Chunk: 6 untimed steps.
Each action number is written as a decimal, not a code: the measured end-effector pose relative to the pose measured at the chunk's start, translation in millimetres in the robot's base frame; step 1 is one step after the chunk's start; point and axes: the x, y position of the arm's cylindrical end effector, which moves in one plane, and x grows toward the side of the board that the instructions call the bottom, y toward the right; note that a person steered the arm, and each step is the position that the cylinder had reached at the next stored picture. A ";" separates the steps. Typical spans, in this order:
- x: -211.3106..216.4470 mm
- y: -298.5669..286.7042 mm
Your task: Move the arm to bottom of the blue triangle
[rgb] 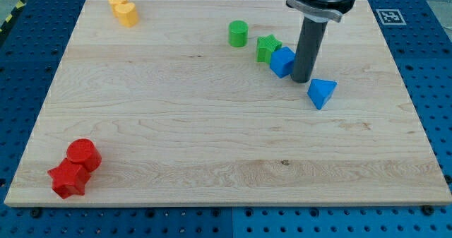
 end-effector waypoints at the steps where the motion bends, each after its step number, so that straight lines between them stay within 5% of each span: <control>1: 0.0 32.6; 3: 20.6 88.3; 6: 77.9 60.9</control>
